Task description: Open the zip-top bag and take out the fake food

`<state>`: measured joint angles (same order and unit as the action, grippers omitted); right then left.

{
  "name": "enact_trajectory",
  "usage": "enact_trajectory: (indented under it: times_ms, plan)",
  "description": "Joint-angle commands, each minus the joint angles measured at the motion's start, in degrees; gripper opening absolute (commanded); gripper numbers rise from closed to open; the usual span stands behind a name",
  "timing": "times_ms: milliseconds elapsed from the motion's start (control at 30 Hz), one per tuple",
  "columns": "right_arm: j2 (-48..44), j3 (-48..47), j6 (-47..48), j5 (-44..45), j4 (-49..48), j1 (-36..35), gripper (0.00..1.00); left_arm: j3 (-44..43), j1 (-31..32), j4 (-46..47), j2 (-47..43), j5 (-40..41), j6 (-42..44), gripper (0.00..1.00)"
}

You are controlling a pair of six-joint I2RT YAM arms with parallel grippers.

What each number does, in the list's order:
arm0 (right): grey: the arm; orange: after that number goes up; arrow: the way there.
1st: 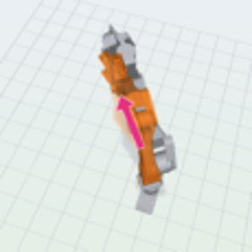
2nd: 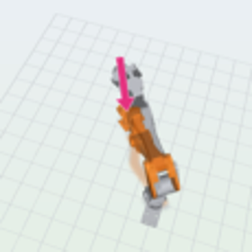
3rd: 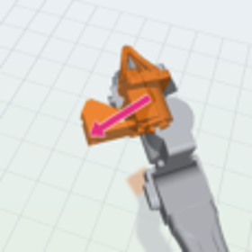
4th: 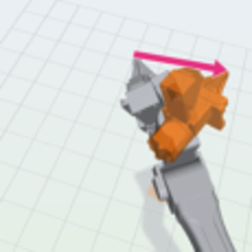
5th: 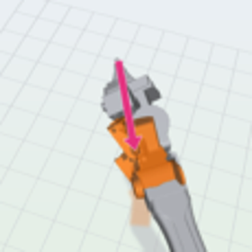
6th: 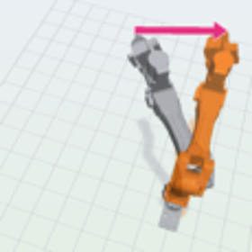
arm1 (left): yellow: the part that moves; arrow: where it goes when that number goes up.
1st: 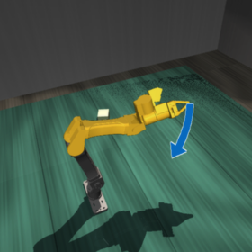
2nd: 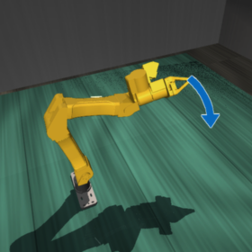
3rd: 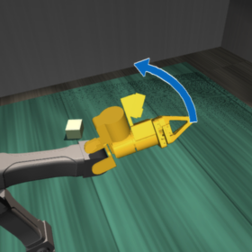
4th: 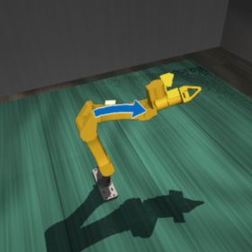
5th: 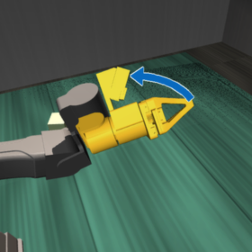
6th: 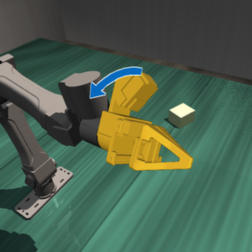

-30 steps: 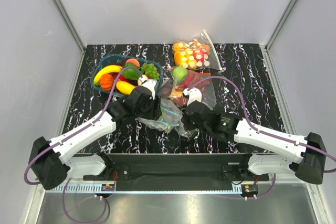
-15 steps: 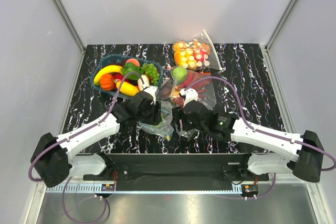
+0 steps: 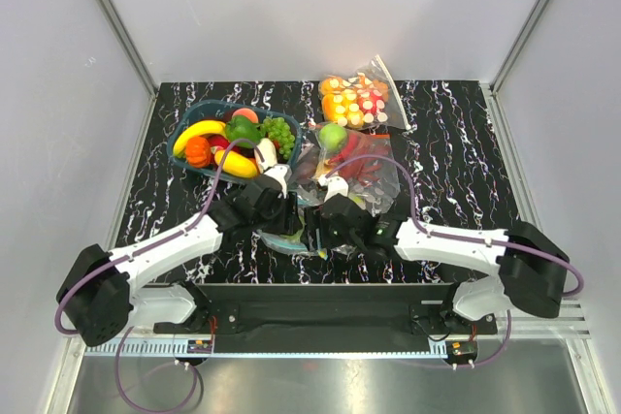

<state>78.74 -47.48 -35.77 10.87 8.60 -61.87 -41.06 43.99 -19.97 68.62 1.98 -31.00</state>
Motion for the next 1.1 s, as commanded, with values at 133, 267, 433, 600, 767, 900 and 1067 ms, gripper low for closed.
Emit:
enact_trajectory:
  times_ms: [133,267,433,600,767,900,1067]
  plan:
    - [6.16,1.60,-1.32,-0.50,-6.31,-0.01,0.51,1.07,0.22,5.55,-1.56,-1.71,-1.87,0.37]
    - [7.57,2.31,-1.76,-0.41,-7.11,-0.01,0.28,1.51,0.22,5.73,-0.94,-1.71,-1.87,0.37]
    - [8.01,1.87,-1.50,0.20,-5.88,-0.01,0.06,1.33,0.22,5.03,-0.77,-1.28,-1.52,0.38]
    - [8.89,1.52,-1.41,0.73,-4.04,-0.01,0.00,0.10,0.22,3.01,-1.65,0.31,-0.73,0.40]
    - [9.76,0.90,-1.58,1.78,-1.75,-0.01,0.00,-0.87,0.13,0.46,-3.57,1.36,-0.11,0.43]
    - [10.12,0.55,-1.76,2.13,-0.60,-0.01,0.00,-0.78,0.13,-0.95,-4.81,2.15,0.51,0.44]
    - [10.73,-0.15,-1.85,2.13,0.19,-0.01,0.00,-1.04,-0.04,-2.35,-6.56,2.67,0.68,0.44]
